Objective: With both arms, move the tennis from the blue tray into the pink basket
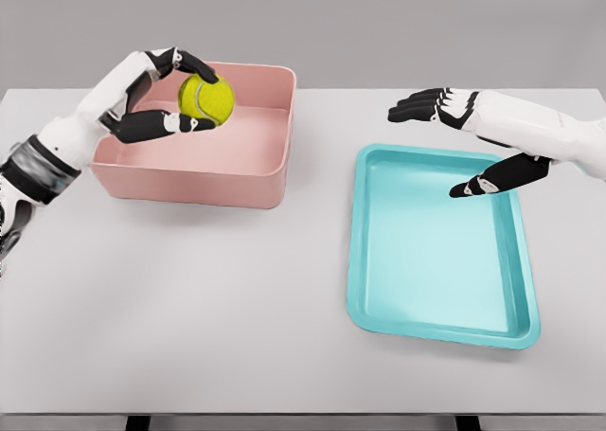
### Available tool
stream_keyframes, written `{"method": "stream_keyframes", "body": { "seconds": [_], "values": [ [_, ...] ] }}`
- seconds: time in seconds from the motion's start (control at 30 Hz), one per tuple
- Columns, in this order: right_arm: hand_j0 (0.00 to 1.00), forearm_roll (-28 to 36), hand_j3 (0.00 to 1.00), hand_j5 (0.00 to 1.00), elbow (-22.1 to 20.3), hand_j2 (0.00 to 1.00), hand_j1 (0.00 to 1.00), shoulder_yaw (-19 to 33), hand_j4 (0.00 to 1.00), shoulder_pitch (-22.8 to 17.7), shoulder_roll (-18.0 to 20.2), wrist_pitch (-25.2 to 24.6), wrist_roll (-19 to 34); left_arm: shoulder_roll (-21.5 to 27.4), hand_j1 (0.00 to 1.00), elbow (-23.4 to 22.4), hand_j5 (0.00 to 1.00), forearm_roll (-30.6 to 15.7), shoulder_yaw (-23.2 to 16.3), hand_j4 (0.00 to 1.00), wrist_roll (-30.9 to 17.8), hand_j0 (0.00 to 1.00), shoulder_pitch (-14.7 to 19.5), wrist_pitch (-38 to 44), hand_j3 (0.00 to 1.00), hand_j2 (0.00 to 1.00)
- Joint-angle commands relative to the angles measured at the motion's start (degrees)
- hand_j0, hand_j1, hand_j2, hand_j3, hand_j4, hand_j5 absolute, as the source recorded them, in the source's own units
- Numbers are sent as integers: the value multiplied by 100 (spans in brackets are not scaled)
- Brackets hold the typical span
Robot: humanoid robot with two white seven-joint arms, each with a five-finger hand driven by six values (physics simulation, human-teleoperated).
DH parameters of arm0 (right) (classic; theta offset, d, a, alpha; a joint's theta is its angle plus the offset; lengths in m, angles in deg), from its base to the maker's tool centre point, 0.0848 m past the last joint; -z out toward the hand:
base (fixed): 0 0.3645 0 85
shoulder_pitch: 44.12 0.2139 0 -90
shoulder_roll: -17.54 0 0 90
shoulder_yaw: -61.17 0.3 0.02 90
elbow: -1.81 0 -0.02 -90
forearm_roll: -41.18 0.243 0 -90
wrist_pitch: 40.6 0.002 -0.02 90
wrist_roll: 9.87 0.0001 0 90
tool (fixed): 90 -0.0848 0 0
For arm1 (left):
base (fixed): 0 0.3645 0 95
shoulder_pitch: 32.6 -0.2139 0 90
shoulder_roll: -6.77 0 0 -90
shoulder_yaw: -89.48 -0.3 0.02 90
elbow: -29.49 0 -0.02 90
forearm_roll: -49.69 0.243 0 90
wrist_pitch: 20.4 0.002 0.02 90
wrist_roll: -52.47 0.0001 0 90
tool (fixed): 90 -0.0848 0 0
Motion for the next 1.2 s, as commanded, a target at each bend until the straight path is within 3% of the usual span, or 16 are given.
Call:
{"method": "stream_keyframes", "body": {
  "seconds": [0.0,0.67,0.8,0.9,1.07,1.17],
  "values": [
    [100,47,100,100,-2,100,100,1,100,0,5,-17,-3,-106,47,-234,47,-8,-24,47,4,47,26,67,47,47],
    [100,39,100,100,-2,100,100,-7,100,-9,5,-17,-3,-501,51,-1131,51,45,-77,51,4,51,193,348,51,51],
    [100,39,100,100,-2,100,100,-7,100,-9,5,-17,-3,-510,84,-1149,84,54,-86,84,4,84,202,383,84,84],
    [100,39,100,100,-2,100,100,-7,100,-18,5,-17,-3,-493,96,-1149,96,71,-77,96,4,96,202,383,96,96],
    [100,47,100,100,-2,100,100,-7,100,-9,5,-17,-3,-466,99,-1070,99,54,-60,99,4,99,193,348,99,99],
    [100,47,100,100,-2,100,100,-7,100,-18,5,-17,-3,-387,100,-666,100,45,-42,100,4,100,132,269,100,100]
  ]
}}
